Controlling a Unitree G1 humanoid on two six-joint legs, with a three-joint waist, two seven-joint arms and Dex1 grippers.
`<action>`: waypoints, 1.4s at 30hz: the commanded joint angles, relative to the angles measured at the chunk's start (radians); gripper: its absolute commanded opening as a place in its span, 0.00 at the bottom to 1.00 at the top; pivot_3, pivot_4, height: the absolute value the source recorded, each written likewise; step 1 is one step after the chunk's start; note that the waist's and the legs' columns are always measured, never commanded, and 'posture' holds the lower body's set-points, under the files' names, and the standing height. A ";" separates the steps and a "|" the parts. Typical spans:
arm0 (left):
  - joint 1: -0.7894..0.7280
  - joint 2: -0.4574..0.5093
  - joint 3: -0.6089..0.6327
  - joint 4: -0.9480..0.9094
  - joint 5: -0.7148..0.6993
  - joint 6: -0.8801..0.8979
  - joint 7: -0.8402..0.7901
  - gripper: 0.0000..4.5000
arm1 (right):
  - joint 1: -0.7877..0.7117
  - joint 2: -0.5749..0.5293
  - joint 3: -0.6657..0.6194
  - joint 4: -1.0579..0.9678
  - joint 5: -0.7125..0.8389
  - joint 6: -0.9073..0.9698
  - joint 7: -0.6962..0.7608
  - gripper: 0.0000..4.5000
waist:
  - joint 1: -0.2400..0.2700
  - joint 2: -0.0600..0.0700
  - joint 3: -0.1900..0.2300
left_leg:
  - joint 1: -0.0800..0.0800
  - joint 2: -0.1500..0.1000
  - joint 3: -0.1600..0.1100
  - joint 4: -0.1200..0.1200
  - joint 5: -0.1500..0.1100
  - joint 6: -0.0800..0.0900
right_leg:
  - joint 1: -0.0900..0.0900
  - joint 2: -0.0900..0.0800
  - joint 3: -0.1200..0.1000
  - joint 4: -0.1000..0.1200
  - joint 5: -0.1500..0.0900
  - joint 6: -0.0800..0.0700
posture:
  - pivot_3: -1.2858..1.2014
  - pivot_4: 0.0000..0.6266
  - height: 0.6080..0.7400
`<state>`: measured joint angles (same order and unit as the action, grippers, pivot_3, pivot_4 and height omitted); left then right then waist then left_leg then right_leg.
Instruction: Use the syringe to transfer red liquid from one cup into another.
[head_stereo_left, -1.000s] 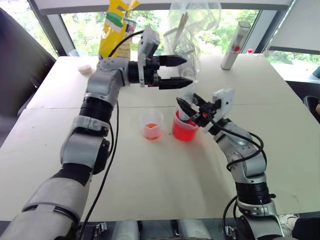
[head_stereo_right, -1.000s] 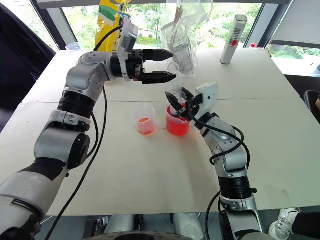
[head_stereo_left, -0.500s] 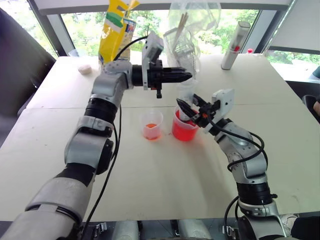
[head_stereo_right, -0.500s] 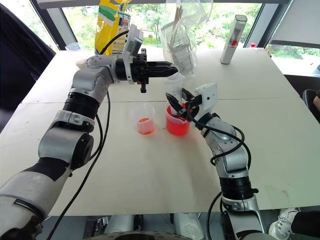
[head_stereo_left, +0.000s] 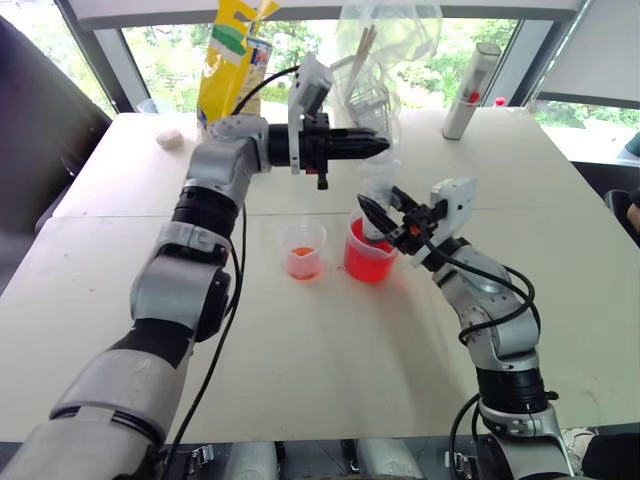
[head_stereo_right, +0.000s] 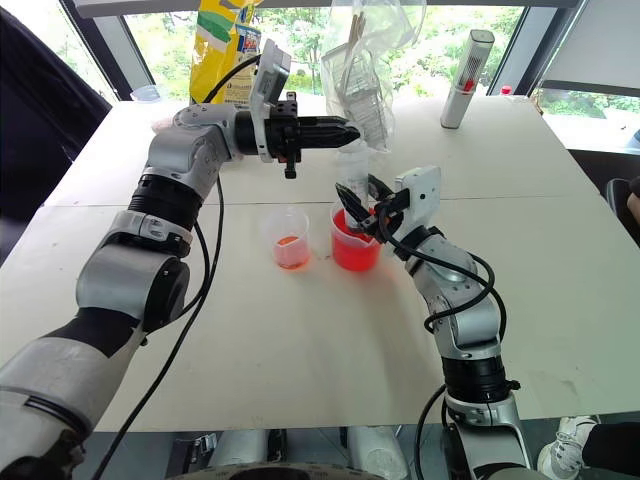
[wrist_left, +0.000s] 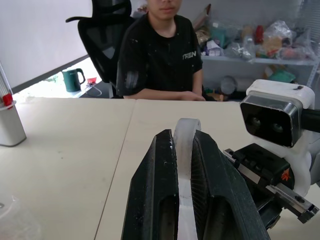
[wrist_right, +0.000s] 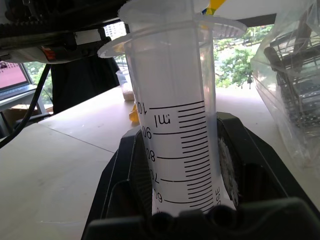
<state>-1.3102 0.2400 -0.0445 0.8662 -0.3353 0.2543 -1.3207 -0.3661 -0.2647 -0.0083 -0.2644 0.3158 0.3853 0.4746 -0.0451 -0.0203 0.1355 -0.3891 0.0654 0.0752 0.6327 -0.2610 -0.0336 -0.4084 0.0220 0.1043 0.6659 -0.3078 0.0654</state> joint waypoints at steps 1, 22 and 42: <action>-0.108 0.025 0.092 -0.020 -0.030 -0.063 0.064 0.00 | 0.048 -0.020 0.048 -0.017 0.014 0.031 0.048 0.32 | 0.000 0.000 0.000 | 0.000 0.000 0.000 0.000 0.000 0.000 | 0.000 0.000 0.000 0.000 0.000 0.000 | 0.52 0.24 0.99; -0.133 0.035 0.100 0.008 -0.019 -0.106 0.075 0.00 | 0.032 -0.039 0.053 0.016 0.011 0.013 0.047 0.32 | 0.000 0.000 0.000 | 0.000 0.000 0.000 0.000 0.000 0.000 | 0.000 0.000 0.000 0.000 0.000 0.000 | 0.52 0.24 0.99; -0.032 0.061 0.077 -0.104 -0.012 -0.040 0.028 1.00 | -0.052 -0.056 0.017 -0.050 0.036 0.060 0.034 0.32 | 0.001 0.000 0.000 | 0.000 0.000 0.000 0.000 0.000 0.000 | 0.000 0.000 0.000 0.000 0.000 0.000 | 0.52 0.24 0.99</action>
<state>-1.3368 0.2830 0.0002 0.8014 -0.3282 0.2114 -1.2968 -0.3973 -0.3142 0.0257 -0.2794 0.3387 0.4534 0.5060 -0.0437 -0.0205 0.1355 -0.3892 0.0656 0.0752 0.6330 -0.2610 -0.0336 -0.4082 0.0219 0.1043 0.6660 -0.3078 0.0654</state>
